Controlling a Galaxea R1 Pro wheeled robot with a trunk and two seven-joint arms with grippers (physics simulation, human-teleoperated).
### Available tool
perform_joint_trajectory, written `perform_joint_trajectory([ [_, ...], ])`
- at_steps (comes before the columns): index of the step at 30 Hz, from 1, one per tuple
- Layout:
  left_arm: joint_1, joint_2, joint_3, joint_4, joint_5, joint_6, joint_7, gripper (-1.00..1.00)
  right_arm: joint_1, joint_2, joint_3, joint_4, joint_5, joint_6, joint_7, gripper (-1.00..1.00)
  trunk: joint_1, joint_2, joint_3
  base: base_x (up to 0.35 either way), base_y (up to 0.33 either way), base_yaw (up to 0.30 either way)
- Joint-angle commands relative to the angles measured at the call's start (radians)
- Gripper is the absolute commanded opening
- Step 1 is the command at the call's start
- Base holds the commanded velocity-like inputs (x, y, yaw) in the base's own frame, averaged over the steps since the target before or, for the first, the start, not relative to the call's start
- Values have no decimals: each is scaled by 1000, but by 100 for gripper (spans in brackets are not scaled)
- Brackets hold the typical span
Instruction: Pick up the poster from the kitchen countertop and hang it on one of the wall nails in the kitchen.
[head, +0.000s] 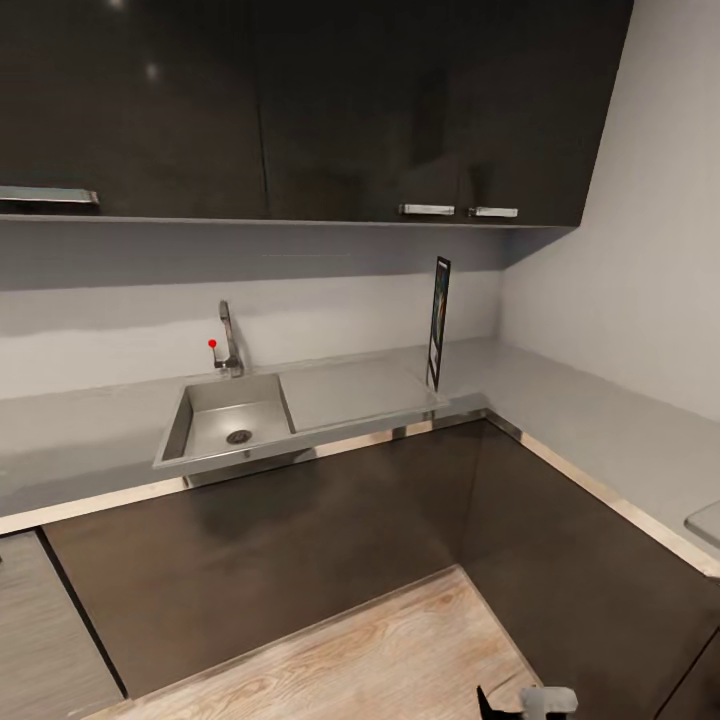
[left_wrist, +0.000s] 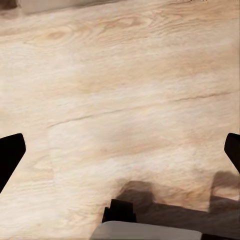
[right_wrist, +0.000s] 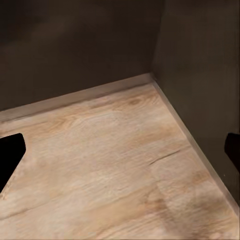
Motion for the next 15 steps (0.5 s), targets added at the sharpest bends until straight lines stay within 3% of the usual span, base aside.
perform_joint_trajectory([
  [1,0,1,17,1,0,-2,-7,100,0,0,1,-32,-1,1,0,100,0,0,-1,0,0,0],
  [4,0,23,60,5,0,-3,-38,100,0,4,3,-218,2,104,-1,100,0,0,-1,0,0,0],
  [9,0,65,78,2,1,-48,-53,100,-7,13,4,-466,2,318,-2,100,0,0,-1,0,0,0],
  [12,0,71,80,1,1,-67,-55,100,-33,31,4,-530,4,364,-8,100,0,0,-1,0,0,0],
  [15,0,75,82,1,1,-79,-56,100,-95,51,5,-570,6,402,-35,100,0,0,-1,0,0,0],
])
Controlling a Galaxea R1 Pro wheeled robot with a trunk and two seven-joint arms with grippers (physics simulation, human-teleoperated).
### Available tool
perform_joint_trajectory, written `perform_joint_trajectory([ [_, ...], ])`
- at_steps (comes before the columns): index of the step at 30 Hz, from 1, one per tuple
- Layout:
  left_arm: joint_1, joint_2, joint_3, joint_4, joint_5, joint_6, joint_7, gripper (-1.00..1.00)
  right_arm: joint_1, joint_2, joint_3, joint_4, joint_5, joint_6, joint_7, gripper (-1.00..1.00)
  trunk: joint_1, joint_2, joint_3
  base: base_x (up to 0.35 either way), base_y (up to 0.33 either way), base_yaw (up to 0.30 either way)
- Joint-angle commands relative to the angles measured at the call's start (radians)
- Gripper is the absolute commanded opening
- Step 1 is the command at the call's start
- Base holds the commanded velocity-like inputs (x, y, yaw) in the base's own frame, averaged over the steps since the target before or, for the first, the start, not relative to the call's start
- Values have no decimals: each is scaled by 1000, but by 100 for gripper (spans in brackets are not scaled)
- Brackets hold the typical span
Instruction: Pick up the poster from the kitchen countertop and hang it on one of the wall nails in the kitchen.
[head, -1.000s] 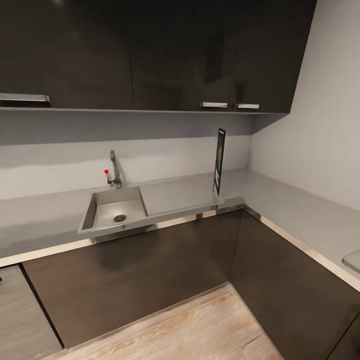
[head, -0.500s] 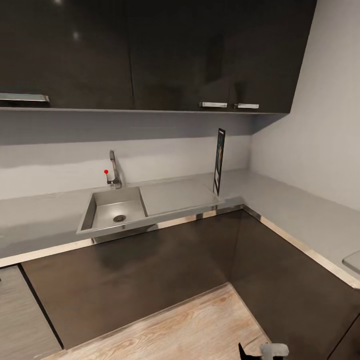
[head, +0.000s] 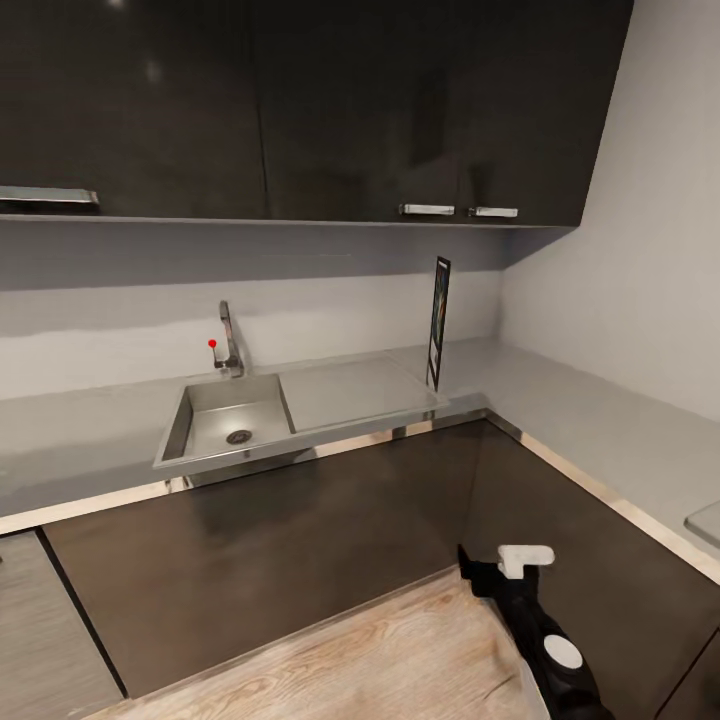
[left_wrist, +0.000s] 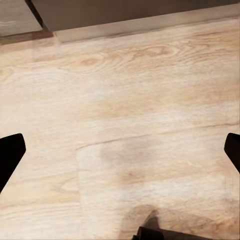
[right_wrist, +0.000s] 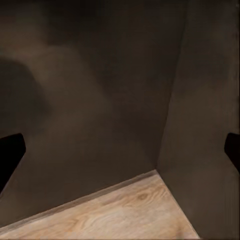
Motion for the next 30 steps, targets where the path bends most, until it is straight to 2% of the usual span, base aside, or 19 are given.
perform_joint_trajectory([
  [1,0,0,4,-1,0,-3,-6,100,-20,4,1,-7,0,18,-13,100,0,-1,-1,0,0,0],
  [2,0,0,5,0,0,-5,-7,100,-40,8,1,-12,0,32,-21,100,0,-1,-1,0,0,0],
  [3,0,1,5,1,0,-9,-7,100,-109,19,7,-20,0,89,-45,100,0,-1,-1,0,0,0],
  [4,0,1,5,1,0,-10,-7,100,-135,22,10,-22,0,110,-52,100,0,-1,-1,0,0,0],
  [6,0,2,5,3,0,-13,-7,100,-243,32,18,-22,-3,190,-78,100,0,-1,-1,0,0,0],
  [7,0,2,5,3,0,-14,-7,100,-268,35,21,-22,-3,206,-85,100,0,-1,-1,0,0,0],
  [8,0,2,5,4,0,-15,-7,100,-359,55,35,-19,-4,249,-128,100,0,-1,-1,0,0,0],
  [10,0,2,5,4,0,-15,-7,100,-400,66,46,-9,-3,261,-159,100,0,-1,-1,0,0,0],
  [11,0,2,5,3,0,-15,-7,100,-446,73,68,16,-3,269,-202,100,0,-1,-1,0,0,0],
  [14,0,2,6,3,-1,-15,-7,100,-515,80,109,65,-4,276,-266,100,0,-1,-1,0,0,0],
  [15,0,2,6,3,-1,-15,-7,100,-560,83,134,105,-4,279,-301,100,0,-1,-1,0,0,0],
  [17,0,3,6,3,-1,-15,-7,100,-603,85,151,152,-5,281,-328,100,0,-1,-1,0,0,0],
  [18,0,3,6,3,-1,-15,-7,100,-648,87,162,206,-5,283,-345,100,0,-1,-1,0,0,0],
  [22,0,4,6,3,-1,-15,-7,100,-781,91,176,376,-8,284,-368,100,0,-1,-1,0,0,0],
  [24,0,4,6,2,-1,-15,-7,100,-822,91,178,425,-9,284,-372,100,0,-1,-1,0,0,0],
  [30,0,4,6,1,-1,-15,-7,100,-867,92,179,465,-22,281,-376,100,0,-1,-1,0,0,0],
])
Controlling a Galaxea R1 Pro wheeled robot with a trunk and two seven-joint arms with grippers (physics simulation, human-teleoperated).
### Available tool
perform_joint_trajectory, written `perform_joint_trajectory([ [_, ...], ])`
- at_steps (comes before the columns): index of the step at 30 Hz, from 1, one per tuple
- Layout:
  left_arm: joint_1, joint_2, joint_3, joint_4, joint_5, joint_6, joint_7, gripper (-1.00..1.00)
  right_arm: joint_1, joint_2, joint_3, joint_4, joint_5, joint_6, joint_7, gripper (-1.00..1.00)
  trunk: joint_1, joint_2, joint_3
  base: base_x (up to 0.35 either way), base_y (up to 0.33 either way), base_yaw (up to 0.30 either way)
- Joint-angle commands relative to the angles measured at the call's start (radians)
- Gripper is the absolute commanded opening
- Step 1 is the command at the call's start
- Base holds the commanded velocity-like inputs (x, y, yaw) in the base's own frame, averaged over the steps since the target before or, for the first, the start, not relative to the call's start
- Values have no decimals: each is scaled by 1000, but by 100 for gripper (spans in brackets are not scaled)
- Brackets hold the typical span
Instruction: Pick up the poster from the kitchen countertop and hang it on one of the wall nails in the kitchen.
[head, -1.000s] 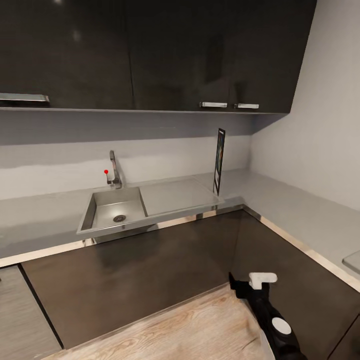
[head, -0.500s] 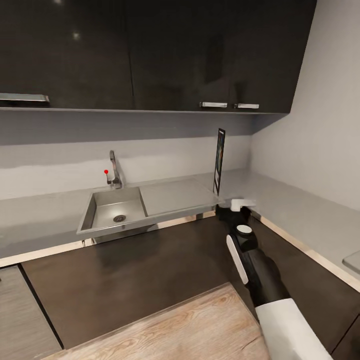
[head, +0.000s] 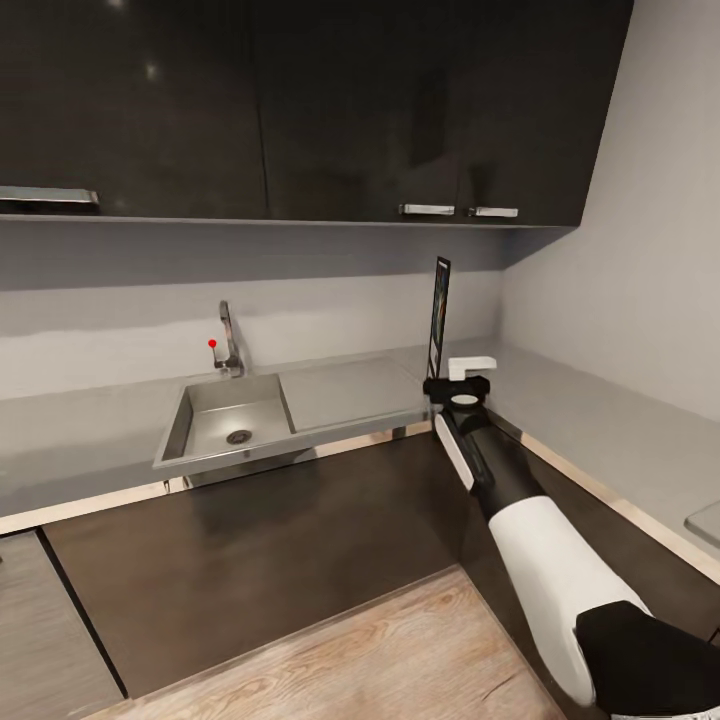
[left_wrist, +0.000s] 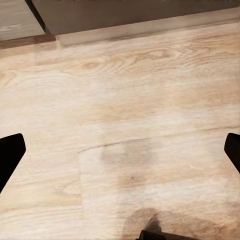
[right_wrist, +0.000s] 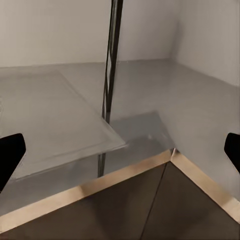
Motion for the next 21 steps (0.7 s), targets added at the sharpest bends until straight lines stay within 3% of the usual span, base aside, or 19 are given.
perform_joint_trajectory([
  [1,0,-1,4,-1,0,-1,-6,100,-3,0,3,0,-8,5,-6,100,0,-1,-1,5,-5,0],
  [9,0,2,16,-3,0,-1,-7,100,-9,-1,4,4,-110,-25,3,100,0,-1,-1,152,-81,0],
  [15,0,3,37,-5,0,-1,-9,100,-9,-4,0,16,-135,-139,26,100,0,-1,-1,92,-45,0],
  [16,0,4,44,-6,0,-2,-9,100,-9,-5,1,71,-159,-221,93,100,0,-1,-1,17,-4,0],
  [21,0,4,46,-8,0,-2,-9,100,-9,-5,4,103,-165,-243,115,100,0,-1,-1,163,-2,0],
])
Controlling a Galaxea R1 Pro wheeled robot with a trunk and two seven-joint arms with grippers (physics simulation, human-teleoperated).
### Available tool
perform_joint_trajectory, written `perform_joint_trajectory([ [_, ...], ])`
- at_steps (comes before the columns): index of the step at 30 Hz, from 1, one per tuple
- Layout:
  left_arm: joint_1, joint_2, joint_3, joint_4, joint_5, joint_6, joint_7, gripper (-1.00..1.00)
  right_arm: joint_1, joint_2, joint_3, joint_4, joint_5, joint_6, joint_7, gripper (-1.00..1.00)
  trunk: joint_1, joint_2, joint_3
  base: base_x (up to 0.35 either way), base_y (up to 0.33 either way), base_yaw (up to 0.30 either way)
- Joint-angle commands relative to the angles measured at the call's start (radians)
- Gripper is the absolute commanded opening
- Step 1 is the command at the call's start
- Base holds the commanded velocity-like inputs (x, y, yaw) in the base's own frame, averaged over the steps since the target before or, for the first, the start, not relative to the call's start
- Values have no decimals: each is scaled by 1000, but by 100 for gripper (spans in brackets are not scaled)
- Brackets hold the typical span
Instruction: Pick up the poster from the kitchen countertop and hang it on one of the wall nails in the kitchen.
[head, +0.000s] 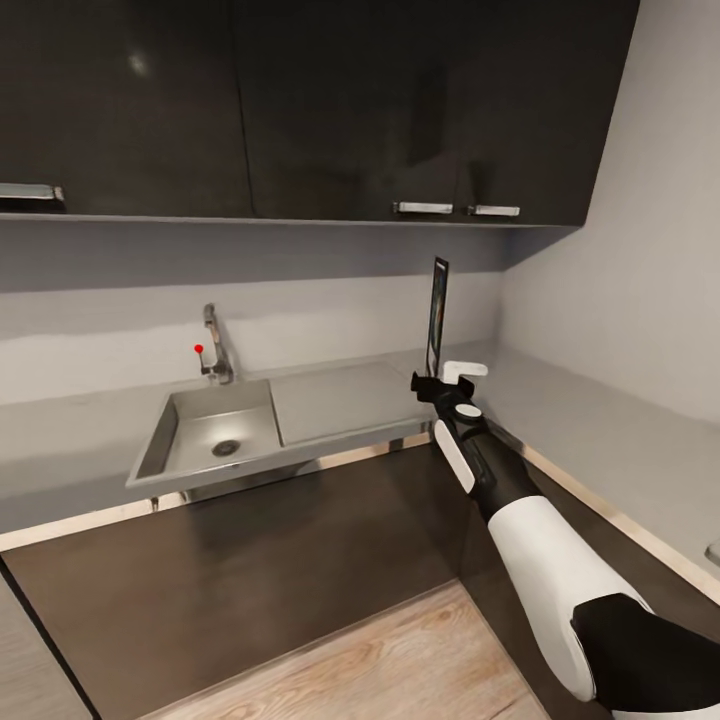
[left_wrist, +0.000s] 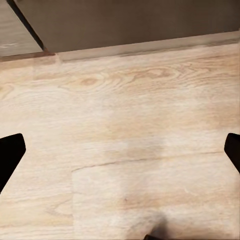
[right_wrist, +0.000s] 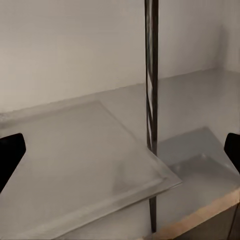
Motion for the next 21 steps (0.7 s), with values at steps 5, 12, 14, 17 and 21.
perform_joint_trajectory([
  [5,0,0,4,-1,0,-1,-7,100,0,0,5,4,-8,1,-6,100,0,-1,-1,84,0,0],
  [12,0,1,4,-1,0,-1,-7,100,4,0,5,102,-7,-102,-5,100,0,-1,-1,16,0,0],
  [14,0,1,4,-1,0,-1,-7,100,4,-1,5,128,-7,-119,-5,100,0,-1,-1,3,0,0],
  [17,0,1,4,-1,0,-1,-7,100,4,-1,5,164,-6,-138,-4,100,0,-1,-1,2,0,0],
  [21,0,1,4,-1,0,-1,-7,100,4,-3,4,226,-7,-151,-3,100,0,-1,-1,0,0,0],
])
